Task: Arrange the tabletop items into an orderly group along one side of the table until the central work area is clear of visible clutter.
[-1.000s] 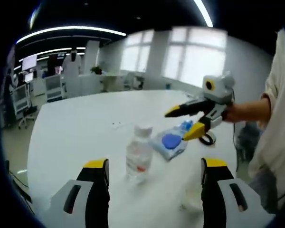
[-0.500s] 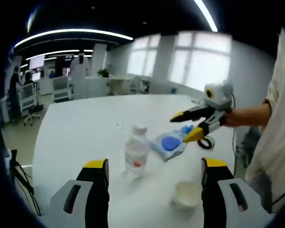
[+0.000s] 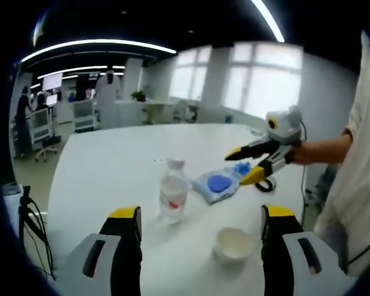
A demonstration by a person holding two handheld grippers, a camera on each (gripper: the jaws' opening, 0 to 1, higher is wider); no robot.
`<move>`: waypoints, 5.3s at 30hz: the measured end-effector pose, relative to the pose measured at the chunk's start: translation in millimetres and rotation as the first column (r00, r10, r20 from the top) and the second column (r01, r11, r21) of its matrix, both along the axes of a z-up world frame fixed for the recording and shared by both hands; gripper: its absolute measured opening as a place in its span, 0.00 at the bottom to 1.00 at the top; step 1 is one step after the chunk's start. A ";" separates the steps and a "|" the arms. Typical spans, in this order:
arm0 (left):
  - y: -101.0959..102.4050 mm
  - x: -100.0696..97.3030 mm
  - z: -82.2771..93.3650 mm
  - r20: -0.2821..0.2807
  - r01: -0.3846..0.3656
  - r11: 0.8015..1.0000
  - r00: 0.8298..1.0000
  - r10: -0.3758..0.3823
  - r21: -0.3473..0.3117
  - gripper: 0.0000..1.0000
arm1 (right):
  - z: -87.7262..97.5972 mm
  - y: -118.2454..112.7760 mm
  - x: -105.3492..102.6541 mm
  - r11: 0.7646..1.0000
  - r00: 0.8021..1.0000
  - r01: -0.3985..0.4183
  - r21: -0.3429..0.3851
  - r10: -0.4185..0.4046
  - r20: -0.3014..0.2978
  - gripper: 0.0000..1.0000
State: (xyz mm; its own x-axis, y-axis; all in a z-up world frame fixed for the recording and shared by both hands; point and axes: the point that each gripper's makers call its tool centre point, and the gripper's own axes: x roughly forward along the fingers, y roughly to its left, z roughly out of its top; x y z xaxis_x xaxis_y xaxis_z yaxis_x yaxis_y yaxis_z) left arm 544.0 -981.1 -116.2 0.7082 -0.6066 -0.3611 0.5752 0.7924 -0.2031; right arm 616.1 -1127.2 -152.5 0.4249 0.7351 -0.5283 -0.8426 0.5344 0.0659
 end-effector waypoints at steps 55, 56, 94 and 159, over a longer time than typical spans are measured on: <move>23.9 -57.5 -17.8 -0.024 -0.108 0.993 0.994 0.107 -0.048 0.73 | -89.5 74.2 -68.8 0.939 0.952 -0.269 -0.216 0.224 -0.209 0.11; 23.9 -57.3 -18.0 -0.023 -0.108 0.993 0.994 0.107 -0.050 0.73 | -90.0 73.6 -68.5 0.936 0.951 -0.274 -0.219 0.231 -0.206 0.11; -6.3 -46.5 -11.6 -0.011 -0.045 0.998 0.999 0.044 -0.054 0.72 | -46.9 18.8 -16.5 0.991 0.979 -0.069 -0.117 0.045 -0.199 0.00; -4.9 -10.0 -46.6 -0.100 -0.059 0.996 0.994 0.052 -0.069 0.71 | -82.4 27.2 98.8 0.989 0.973 -0.023 -0.148 -0.012 -0.231 0.05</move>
State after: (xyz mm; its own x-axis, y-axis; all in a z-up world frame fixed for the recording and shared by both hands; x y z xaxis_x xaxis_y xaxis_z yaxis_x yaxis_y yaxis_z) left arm 534.0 -986.0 -162.9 0.7050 -0.5940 -0.3875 0.5053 0.8041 -0.3133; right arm 715.0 -1100.1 -234.8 0.2748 0.6429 -0.7150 -0.8167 0.5485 0.1794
